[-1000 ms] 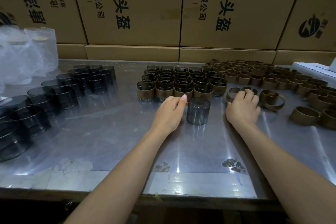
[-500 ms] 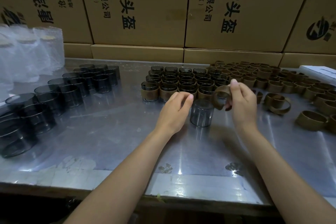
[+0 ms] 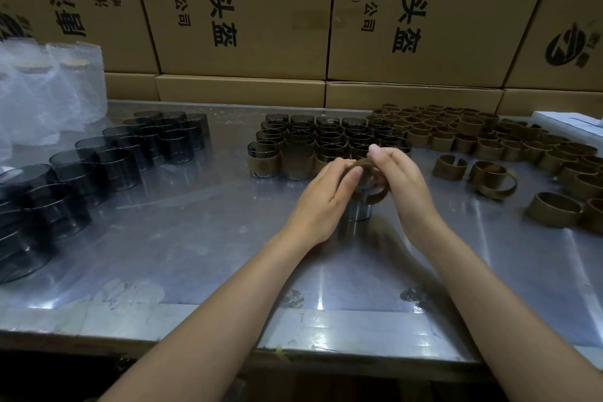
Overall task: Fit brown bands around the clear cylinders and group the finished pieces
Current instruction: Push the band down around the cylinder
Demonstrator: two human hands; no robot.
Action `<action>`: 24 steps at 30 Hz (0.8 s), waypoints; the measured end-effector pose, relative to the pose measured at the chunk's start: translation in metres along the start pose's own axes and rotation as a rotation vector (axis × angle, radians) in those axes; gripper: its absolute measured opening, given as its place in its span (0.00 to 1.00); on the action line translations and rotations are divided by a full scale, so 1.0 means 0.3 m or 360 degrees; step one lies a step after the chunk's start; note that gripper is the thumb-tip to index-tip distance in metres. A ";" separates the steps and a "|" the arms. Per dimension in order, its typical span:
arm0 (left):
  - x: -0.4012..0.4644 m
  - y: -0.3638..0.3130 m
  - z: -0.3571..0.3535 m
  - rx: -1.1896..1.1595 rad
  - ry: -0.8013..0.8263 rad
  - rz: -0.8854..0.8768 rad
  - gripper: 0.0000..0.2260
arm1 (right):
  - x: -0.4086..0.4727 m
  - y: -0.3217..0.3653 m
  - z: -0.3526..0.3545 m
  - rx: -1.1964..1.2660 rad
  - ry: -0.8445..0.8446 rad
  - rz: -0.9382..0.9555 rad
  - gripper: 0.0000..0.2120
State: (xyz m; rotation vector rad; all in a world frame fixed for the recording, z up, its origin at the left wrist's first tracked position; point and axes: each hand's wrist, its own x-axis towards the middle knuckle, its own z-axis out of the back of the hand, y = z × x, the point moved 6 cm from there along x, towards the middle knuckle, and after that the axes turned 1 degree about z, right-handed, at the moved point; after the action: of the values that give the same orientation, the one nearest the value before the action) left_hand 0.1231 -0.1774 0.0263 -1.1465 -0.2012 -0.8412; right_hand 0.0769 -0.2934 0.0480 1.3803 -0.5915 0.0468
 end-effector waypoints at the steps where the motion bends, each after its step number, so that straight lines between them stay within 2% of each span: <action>1: 0.001 0.007 0.004 -0.0045 -0.0030 0.0030 0.16 | -0.002 0.003 -0.006 -0.0014 0.0030 0.0019 0.10; 4: -0.002 0.025 0.006 -0.0147 -0.0097 0.0118 0.18 | -0.007 -0.016 -0.023 -0.0048 0.0127 -0.0037 0.16; 8: -0.002 0.043 -0.002 -0.0211 -0.0104 0.0260 0.21 | -0.008 -0.081 -0.047 -0.0136 0.0286 -0.0296 0.22; 11: 0.000 0.051 -0.002 -0.0221 -0.0100 0.0345 0.17 | -0.012 -0.116 -0.063 -0.0154 0.0370 -0.0388 0.27; 14: 0.000 0.068 -0.006 -0.0212 -0.0044 0.0440 0.15 | -0.015 -0.123 -0.059 -0.0312 0.0349 -0.0400 0.34; 18: -0.006 0.094 -0.022 -0.0123 0.0100 0.0572 0.29 | -0.010 -0.120 -0.060 -0.0548 0.0306 -0.0417 0.48; 21: -0.007 0.093 -0.029 -0.0062 0.0113 0.0608 0.31 | -0.008 -0.125 -0.057 -0.0663 0.0230 -0.0419 0.51; 24: -0.006 0.094 -0.030 -0.0038 0.0083 0.0632 0.30 | -0.010 -0.118 -0.064 -0.0600 0.0223 -0.0410 0.50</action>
State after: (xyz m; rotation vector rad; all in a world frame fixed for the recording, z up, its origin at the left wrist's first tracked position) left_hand 0.1385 -0.1800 0.0011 -1.1368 0.0797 -0.5208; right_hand 0.0943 -0.2822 0.0134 1.0655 -0.2835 -0.1669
